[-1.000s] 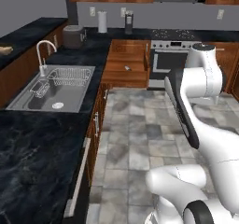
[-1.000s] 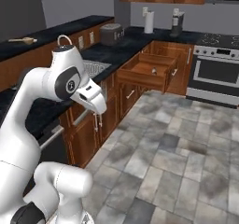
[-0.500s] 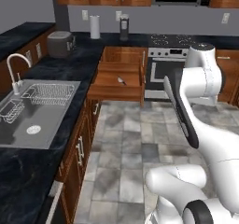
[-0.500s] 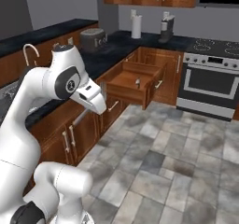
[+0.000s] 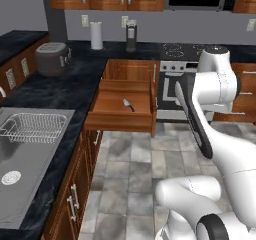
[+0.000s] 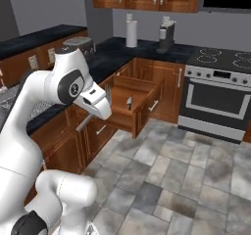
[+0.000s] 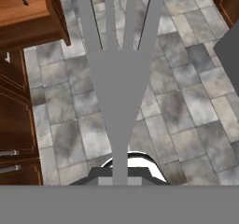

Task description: Pick up the metallic utensils from the counter and place them in the open drawer. Make sure not to pick up any wooden utensils.

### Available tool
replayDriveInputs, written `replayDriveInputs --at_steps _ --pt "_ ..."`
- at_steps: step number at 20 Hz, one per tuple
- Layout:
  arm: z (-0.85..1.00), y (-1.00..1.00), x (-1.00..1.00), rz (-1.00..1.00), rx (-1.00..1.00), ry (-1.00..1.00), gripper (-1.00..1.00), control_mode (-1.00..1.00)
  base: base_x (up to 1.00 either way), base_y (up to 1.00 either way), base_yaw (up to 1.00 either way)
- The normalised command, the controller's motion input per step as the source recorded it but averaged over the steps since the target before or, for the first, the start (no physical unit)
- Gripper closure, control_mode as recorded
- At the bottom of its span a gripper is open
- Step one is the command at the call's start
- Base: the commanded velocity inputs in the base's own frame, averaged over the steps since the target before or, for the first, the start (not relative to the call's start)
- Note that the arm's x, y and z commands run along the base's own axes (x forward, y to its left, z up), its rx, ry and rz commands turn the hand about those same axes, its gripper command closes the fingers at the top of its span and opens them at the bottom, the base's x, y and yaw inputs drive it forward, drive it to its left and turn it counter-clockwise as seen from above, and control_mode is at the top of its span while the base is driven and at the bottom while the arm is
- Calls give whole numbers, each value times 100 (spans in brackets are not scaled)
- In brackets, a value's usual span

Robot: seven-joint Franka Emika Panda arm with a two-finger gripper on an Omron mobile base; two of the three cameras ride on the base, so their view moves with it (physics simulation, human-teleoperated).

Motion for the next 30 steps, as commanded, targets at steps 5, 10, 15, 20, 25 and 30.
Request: replayDriveInputs --at_steps 5,10,15,20,25,30 --pt "0 0 0 0 0 0 100 100 81 -3 -3" --pt "0 0 0 0 0 0 100 100 59 0 -3" --pt "0 0 0 0 0 0 100 100 39 10 -3" --pt "0 0 0 0 0 0 100 100 58 22 -5" --pt "0 0 0 0 0 0 100 100 62 26 -6" --pt "0 0 0 0 0 0 100 100 58 28 -6"
